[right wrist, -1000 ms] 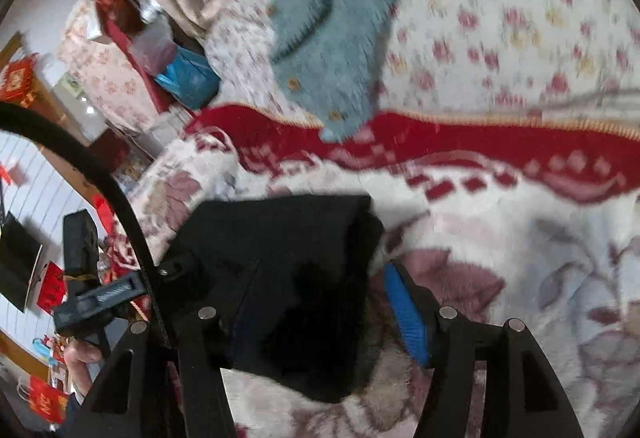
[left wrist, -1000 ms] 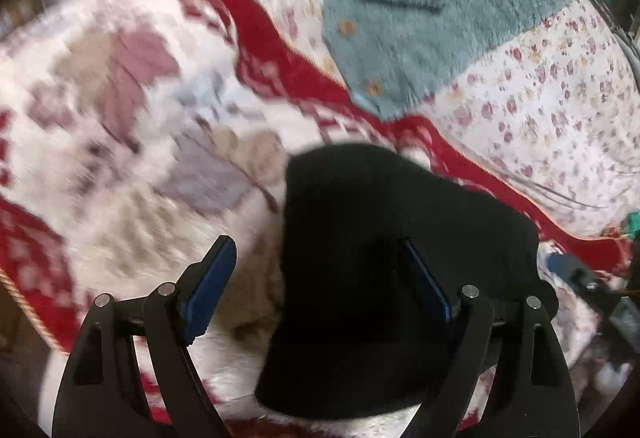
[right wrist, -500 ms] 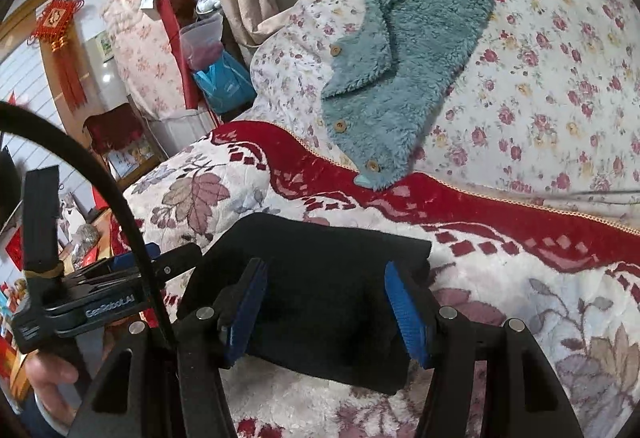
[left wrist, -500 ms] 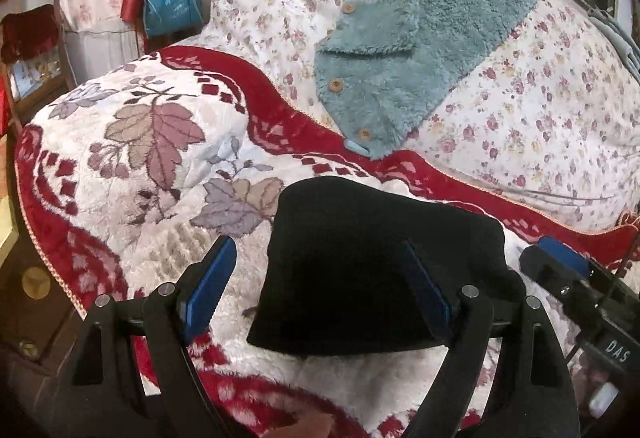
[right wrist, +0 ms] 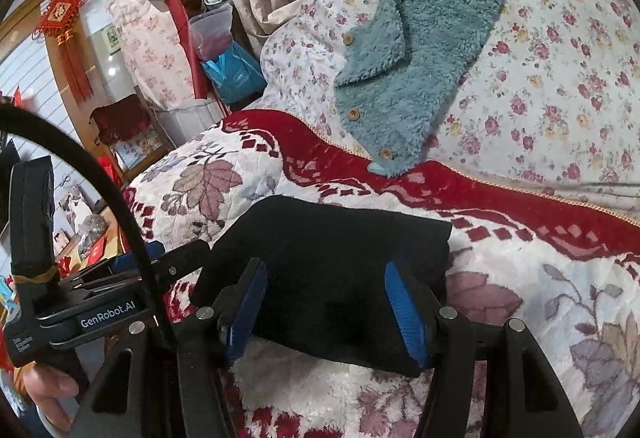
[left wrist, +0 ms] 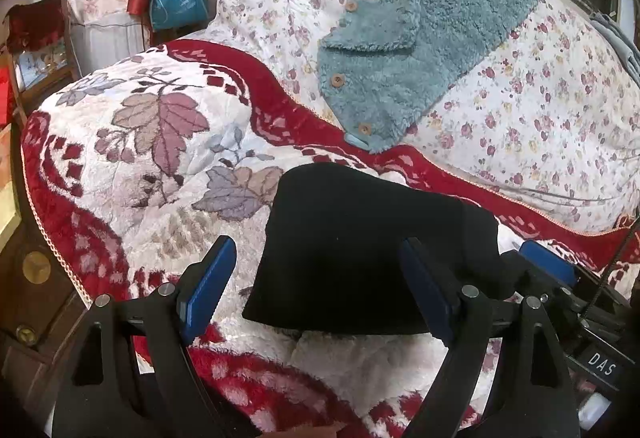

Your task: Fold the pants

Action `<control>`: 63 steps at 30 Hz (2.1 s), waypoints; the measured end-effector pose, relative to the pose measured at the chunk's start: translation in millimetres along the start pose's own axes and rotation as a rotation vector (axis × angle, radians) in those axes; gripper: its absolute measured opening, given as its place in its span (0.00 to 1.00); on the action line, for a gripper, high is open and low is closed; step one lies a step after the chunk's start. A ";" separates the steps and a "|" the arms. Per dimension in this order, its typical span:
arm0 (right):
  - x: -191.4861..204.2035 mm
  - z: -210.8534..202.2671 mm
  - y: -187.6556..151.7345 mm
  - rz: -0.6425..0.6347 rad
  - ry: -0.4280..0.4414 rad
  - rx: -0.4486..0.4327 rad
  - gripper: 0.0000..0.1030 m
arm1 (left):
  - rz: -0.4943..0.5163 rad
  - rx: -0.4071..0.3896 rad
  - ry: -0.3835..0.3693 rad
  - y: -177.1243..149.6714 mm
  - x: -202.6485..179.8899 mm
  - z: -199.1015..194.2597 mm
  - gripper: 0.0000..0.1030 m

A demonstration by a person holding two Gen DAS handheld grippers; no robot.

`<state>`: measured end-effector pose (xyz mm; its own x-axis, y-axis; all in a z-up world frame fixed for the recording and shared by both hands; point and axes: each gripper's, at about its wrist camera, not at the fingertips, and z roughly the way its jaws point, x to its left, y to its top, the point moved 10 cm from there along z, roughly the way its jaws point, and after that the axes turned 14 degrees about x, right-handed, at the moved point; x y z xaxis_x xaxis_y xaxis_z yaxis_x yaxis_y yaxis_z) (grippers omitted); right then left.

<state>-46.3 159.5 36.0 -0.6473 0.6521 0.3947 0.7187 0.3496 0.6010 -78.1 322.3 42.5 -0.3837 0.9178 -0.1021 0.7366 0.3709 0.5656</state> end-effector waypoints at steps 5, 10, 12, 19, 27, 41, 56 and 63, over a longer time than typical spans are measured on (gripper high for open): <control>2.4 0.5 -1.6 -0.011 0.001 0.002 0.58 | 0.009 0.008 0.001 -2.2 -1.9 1.7 0.82; 5.0 1.3 -1.5 -0.010 0.007 0.004 0.58 | 0.006 0.007 0.003 -2.4 -1.9 1.5 0.82; 4.8 1.7 -1.3 -0.008 0.007 0.004 0.58 | 0.008 0.008 0.004 -2.0 -1.9 2.0 0.82; 4.6 5.7 -3.8 -0.002 0.012 0.018 0.58 | 0.009 0.011 0.003 -2.8 -3.5 2.3 0.82; 4.3 6.6 -3.8 0.008 0.016 0.018 0.58 | 0.017 0.016 0.005 -4.8 -3.4 5.7 0.82; 7.2 9.1 -4.7 0.010 0.016 0.027 0.58 | 0.019 0.024 0.010 -3.8 -0.6 9.8 0.82; 9.6 13.1 -6.6 0.023 0.021 0.035 0.58 | 0.022 0.035 0.014 -5.8 1.6 16.4 0.82; 5.7 16.1 -6.8 0.032 0.022 0.040 0.58 | 0.018 0.036 0.014 -6.0 1.5 16.7 0.82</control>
<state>-50.9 171.7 22.9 -0.6293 0.6483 0.4286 0.7481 0.3560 0.5600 -73.8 323.8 25.3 -0.3776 0.9225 -0.0801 0.7632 0.3591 0.5372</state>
